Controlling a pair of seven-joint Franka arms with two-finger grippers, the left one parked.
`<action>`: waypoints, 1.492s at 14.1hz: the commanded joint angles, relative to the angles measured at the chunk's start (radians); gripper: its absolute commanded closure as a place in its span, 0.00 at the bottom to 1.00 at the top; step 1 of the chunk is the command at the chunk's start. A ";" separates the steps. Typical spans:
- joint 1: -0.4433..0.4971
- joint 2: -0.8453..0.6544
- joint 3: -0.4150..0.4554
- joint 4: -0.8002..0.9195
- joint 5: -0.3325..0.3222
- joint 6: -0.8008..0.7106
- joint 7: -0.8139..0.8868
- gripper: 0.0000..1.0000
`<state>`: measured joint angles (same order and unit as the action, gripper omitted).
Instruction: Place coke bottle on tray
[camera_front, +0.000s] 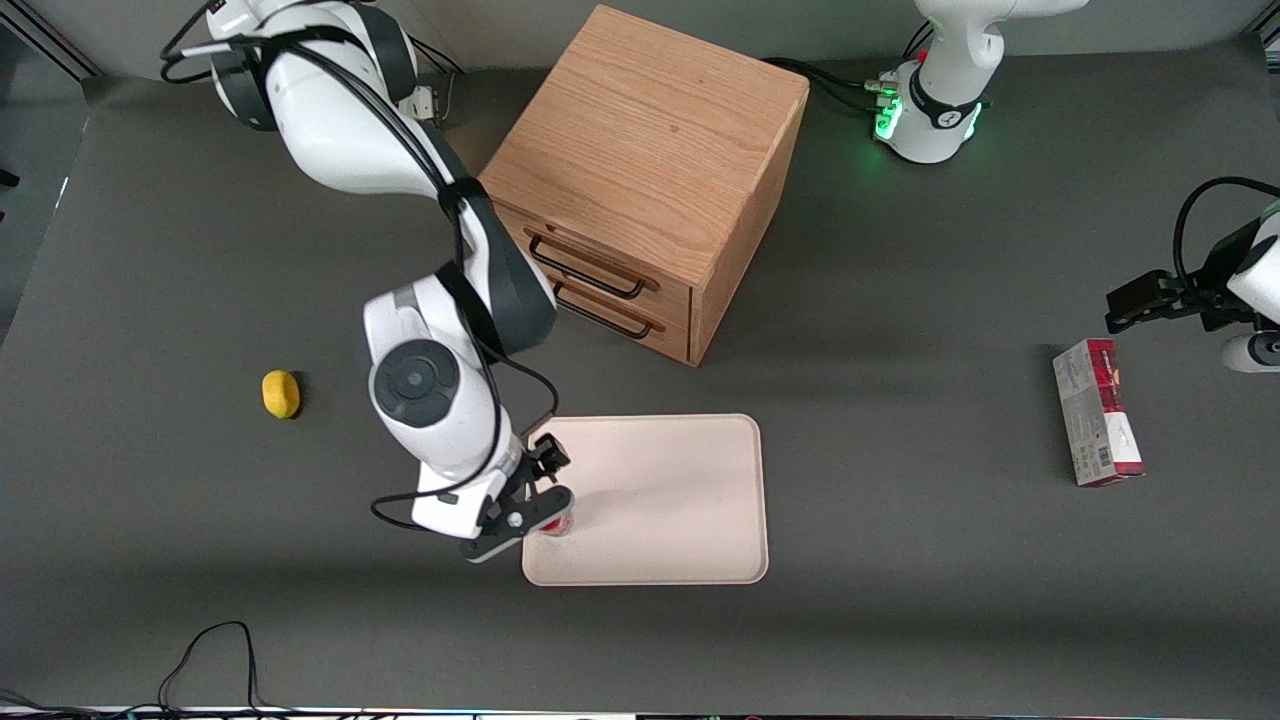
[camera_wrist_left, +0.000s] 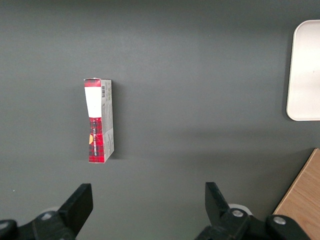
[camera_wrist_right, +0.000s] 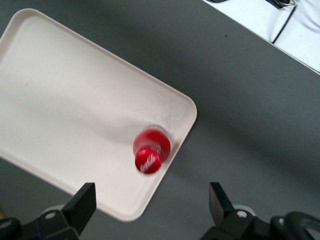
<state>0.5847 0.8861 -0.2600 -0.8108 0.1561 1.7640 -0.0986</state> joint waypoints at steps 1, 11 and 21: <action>0.003 -0.119 -0.008 -0.025 -0.038 -0.142 -0.003 0.00; -0.132 -0.588 0.001 -0.435 -0.165 -0.226 0.007 0.00; -0.494 -0.837 0.165 -0.735 -0.132 -0.142 -0.001 0.00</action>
<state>0.1509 0.0983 -0.1388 -1.4844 0.0179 1.5999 -0.1003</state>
